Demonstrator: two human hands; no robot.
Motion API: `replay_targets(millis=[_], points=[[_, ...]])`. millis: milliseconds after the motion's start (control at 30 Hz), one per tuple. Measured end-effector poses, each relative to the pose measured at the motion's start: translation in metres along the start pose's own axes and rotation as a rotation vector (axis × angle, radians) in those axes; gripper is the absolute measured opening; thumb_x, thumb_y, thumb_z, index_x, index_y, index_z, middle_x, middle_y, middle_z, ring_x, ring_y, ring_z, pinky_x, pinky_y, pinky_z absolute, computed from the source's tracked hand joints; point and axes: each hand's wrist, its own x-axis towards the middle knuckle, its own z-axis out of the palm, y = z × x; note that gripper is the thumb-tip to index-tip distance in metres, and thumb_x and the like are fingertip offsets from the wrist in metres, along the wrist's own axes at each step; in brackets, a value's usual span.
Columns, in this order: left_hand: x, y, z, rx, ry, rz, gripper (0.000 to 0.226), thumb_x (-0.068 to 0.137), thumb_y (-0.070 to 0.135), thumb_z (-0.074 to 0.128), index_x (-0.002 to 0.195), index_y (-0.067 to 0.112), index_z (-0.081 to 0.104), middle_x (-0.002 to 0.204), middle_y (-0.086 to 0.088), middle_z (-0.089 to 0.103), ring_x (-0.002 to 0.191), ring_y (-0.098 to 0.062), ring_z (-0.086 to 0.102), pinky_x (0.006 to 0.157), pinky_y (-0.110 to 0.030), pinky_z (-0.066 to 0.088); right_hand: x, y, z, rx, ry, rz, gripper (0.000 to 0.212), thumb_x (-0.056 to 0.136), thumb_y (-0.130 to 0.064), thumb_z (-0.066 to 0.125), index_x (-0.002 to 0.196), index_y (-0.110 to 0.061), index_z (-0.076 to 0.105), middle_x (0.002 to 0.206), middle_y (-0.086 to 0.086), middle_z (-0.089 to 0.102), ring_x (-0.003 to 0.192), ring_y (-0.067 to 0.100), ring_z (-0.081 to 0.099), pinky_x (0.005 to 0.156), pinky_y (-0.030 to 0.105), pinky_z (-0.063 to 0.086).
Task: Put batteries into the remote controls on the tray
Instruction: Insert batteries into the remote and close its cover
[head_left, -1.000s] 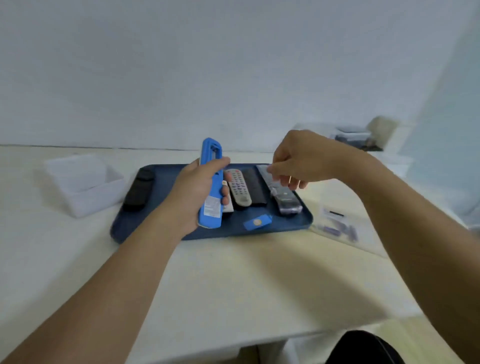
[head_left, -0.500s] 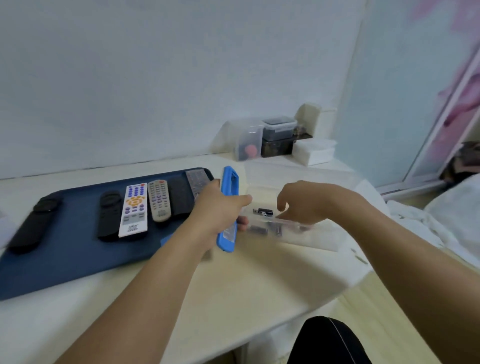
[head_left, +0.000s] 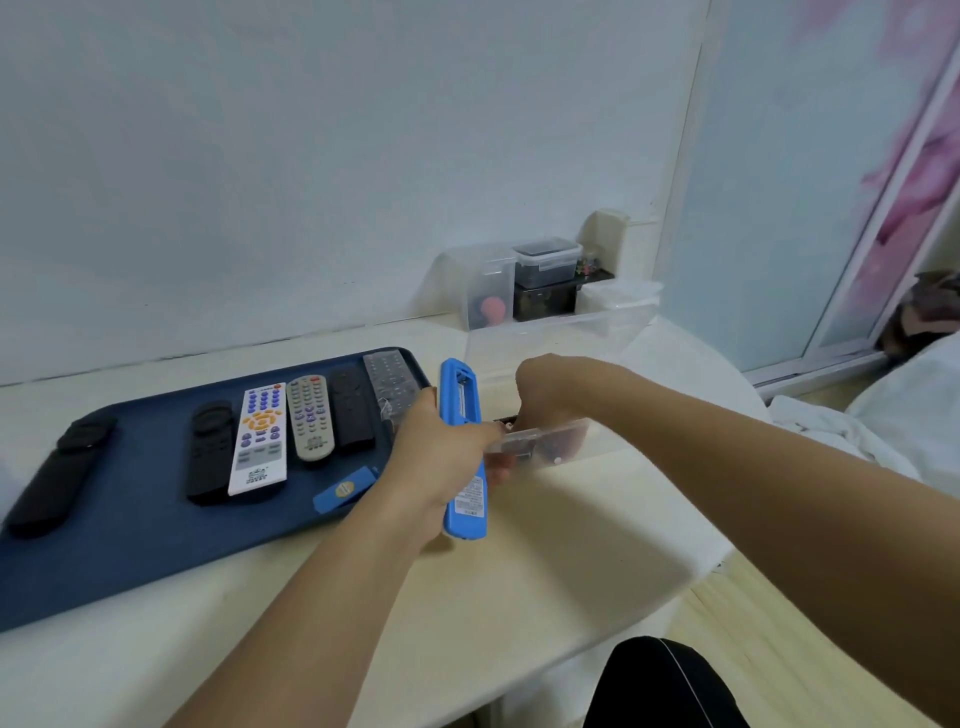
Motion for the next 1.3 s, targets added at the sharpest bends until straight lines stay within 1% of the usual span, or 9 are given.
replay_targets(millis=[67, 200, 400, 467, 567, 700, 933, 1100, 1300], points=[[0.001, 0.000, 0.001, -0.005, -0.001, -0.012, 0.033, 0.092, 0.007, 0.071, 0.120, 0.012, 0.055, 0.101, -0.011, 0.064, 0.044, -0.007, 0.064, 0.041, -0.017, 0.047, 0.008, -0.004, 0.004, -0.054, -0.004, 0.034, 0.035, 0.095, -0.029, 0.063, 0.069, -0.012, 0.047, 0.072, 0.002, 0.048, 0.059, 0.013, 0.042, 0.050, 0.022, 0.032], [0.004, 0.000, 0.000, -0.034, 0.006, -0.040, 0.035, 0.090, 0.007, 0.073, 0.119, 0.015, 0.055, 0.113, -0.016, 0.069, 0.075, -0.029, 0.074, 0.048, -0.024, 0.053, 0.015, -0.003, -0.001, -0.066, -0.042, 0.018, 0.020, 0.095, -0.025, 0.064, 0.088, -0.007, 0.057, 0.076, 0.003, 0.050, 0.076, 0.019, 0.050, 0.068, 0.026, 0.040], [0.011, 0.003, 0.003, -0.033, 0.000, -0.072, 0.039, 0.089, 0.006, 0.072, 0.120, 0.013, 0.051, 0.113, -0.016, 0.068, 0.059, -0.023, 0.071, 0.047, -0.026, 0.054, 0.010, 0.014, 0.002, 0.035, -0.048, 0.003, 0.027, 0.090, -0.032, 0.066, 0.109, -0.014, 0.074, 0.105, 0.004, 0.070, 0.090, 0.022, 0.063, 0.057, 0.021, 0.040], [0.013, 0.003, 0.004, -0.033, -0.001, -0.078, 0.042, 0.089, 0.005, 0.072, 0.123, 0.014, 0.049, 0.111, -0.015, 0.068, 0.063, -0.025, 0.072, 0.053, -0.029, 0.057, 0.011, 0.019, 0.003, 0.188, -0.069, -0.011, 0.022, 0.091, -0.026, 0.063, 0.100, -0.009, 0.074, 0.098, 0.008, 0.070, 0.082, 0.023, 0.062, 0.065, 0.026, 0.044], [0.014, 0.002, 0.004, -0.046, -0.003, -0.077, 0.043, 0.090, 0.004, 0.071, 0.124, 0.014, 0.048, 0.108, -0.017, 0.067, 0.068, -0.027, 0.072, 0.061, -0.035, 0.063, 0.010, 0.022, 0.002, 0.378, -0.135, -0.039, 0.022, 0.097, -0.017, 0.053, 0.082, -0.008, 0.066, 0.078, 0.003, 0.059, 0.068, 0.016, 0.054, 0.063, 0.021, 0.043], [0.015, 0.003, 0.004, -0.073, 0.014, -0.093, 0.043, 0.090, 0.003, 0.072, 0.125, 0.012, 0.050, 0.106, -0.018, 0.068, 0.070, -0.027, 0.071, 0.058, -0.034, 0.063, 0.004, 0.029, -0.003, 0.575, -0.111, -0.102, 0.021, 0.101, -0.013, 0.048, 0.111, -0.004, 0.064, 0.091, 0.007, 0.063, 0.068, 0.015, 0.048, 0.061, 0.022, 0.042], [0.015, 0.008, -0.011, -0.097, 0.040, -0.112, 0.037, 0.090, 0.020, 0.075, 0.117, 0.005, 0.054, 0.086, -0.017, 0.066, 0.059, -0.025, 0.065, 0.054, -0.032, 0.061, -0.020, 0.031, -0.006, 0.928, -0.007, -0.359, 0.034, 0.108, -0.011, 0.039, 0.130, -0.025, 0.061, 0.078, 0.001, 0.054, 0.055, 0.010, 0.034, 0.053, 0.019, 0.031], [0.000, 0.032, -0.050, -0.390, 0.039, -0.128, 0.052, 0.098, 0.055, 0.052, 0.092, 0.004, 0.060, 0.071, -0.015, 0.059, 0.048, -0.024, 0.055, 0.041, -0.027, 0.052, -0.032, 0.000, -0.003, 1.395, -0.149, -0.426, 0.017, 0.107, -0.017, 0.043, 0.116, -0.013, 0.057, 0.074, 0.006, 0.050, 0.052, 0.011, 0.020, 0.043, 0.018, 0.021], [-0.014, 0.031, -0.124, -0.425, 0.041, 0.053, 0.051, 0.104, 0.046, 0.043, 0.092, 0.006, 0.072, 0.074, -0.015, 0.066, 0.051, -0.024, 0.056, 0.050, -0.032, 0.050, -0.021, -0.100, 0.004, 1.830, -0.092, -0.429, 0.008, 0.104, -0.015, 0.050, 0.099, -0.009, 0.053, 0.078, 0.014, 0.053, 0.044, 0.007, 0.032, 0.035, 0.016, 0.027]])
